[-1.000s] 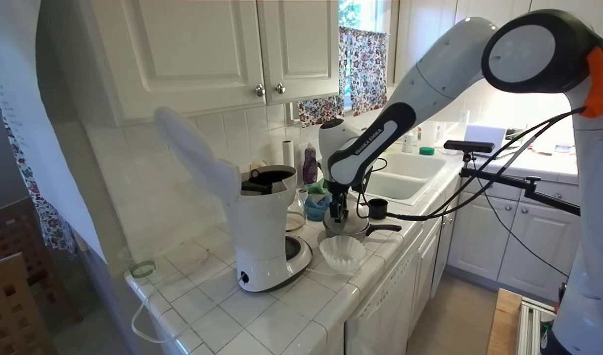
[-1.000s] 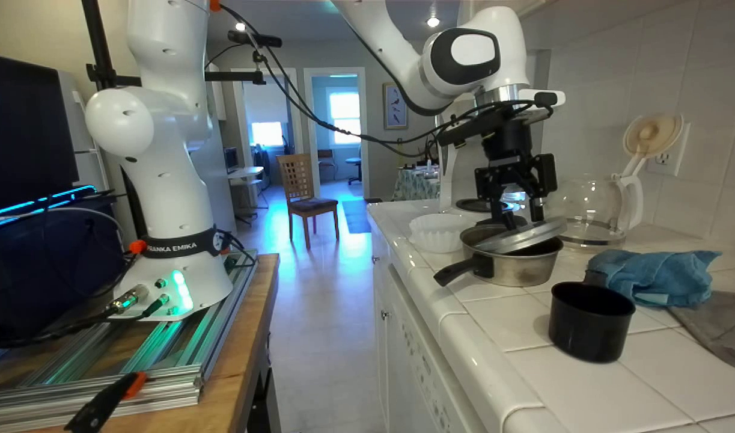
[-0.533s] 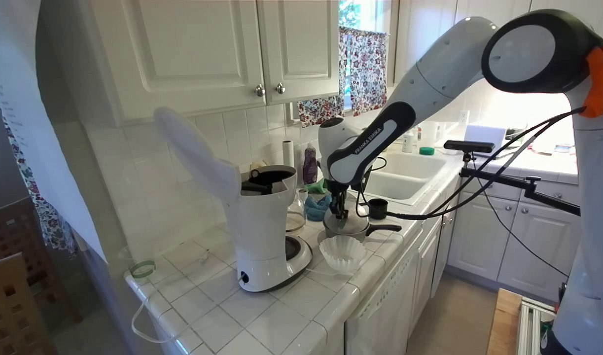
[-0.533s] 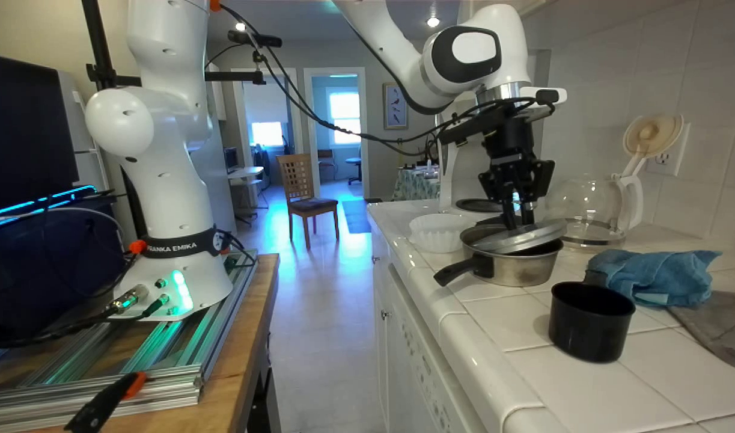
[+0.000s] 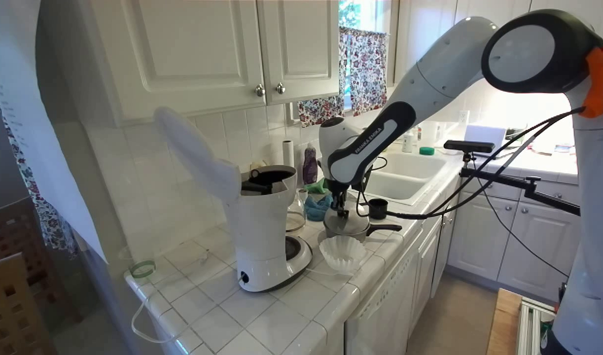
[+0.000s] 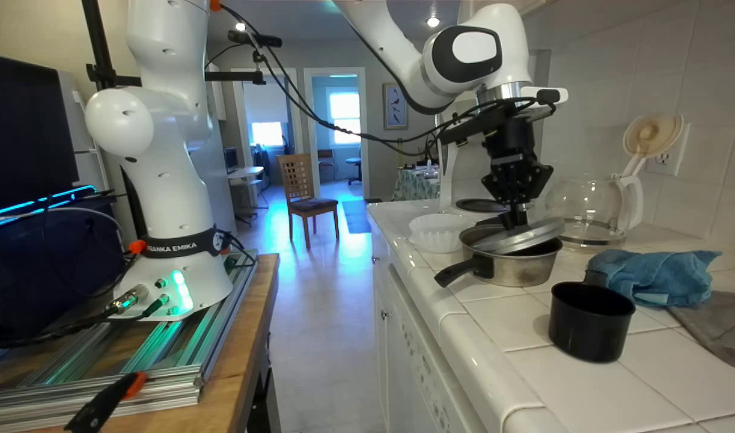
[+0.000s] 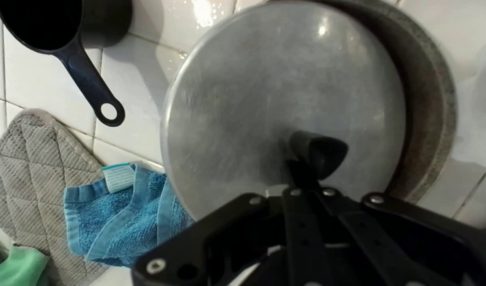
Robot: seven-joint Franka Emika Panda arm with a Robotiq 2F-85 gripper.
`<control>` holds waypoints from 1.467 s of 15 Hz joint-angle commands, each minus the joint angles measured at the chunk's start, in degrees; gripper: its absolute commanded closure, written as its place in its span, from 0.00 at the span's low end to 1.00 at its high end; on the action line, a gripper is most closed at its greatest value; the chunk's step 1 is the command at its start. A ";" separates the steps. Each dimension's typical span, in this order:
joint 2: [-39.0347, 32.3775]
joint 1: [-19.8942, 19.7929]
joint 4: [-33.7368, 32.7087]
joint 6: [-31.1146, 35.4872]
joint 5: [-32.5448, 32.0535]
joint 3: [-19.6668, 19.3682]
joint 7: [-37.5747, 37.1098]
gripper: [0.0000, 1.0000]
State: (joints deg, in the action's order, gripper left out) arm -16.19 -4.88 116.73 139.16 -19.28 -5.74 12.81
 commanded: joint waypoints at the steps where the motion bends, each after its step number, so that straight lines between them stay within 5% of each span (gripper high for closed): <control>1: 0.05 -0.01 -0.66 -0.82 -0.69 -0.32 -0.05 0.67; 10: 0.24 -0.86 -0.83 -5.26 2.87 1.54 6.97 0.05; 12: 0.25 -0.91 -0.96 -6.72 3.28 1.77 8.33 0.00; 14: 0.23 -0.92 -1.10 -7.89 3.30 1.77 8.81 0.29; 16: 0.11 -0.99 -1.26 -8.28 3.16 1.69 9.14 0.36; 22: 0.02 -1.16 -2.04 -9.07 2.64 1.35 8.57 0.80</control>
State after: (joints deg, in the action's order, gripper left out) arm -16.11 -5.37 115.85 131.87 -17.76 -4.77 19.95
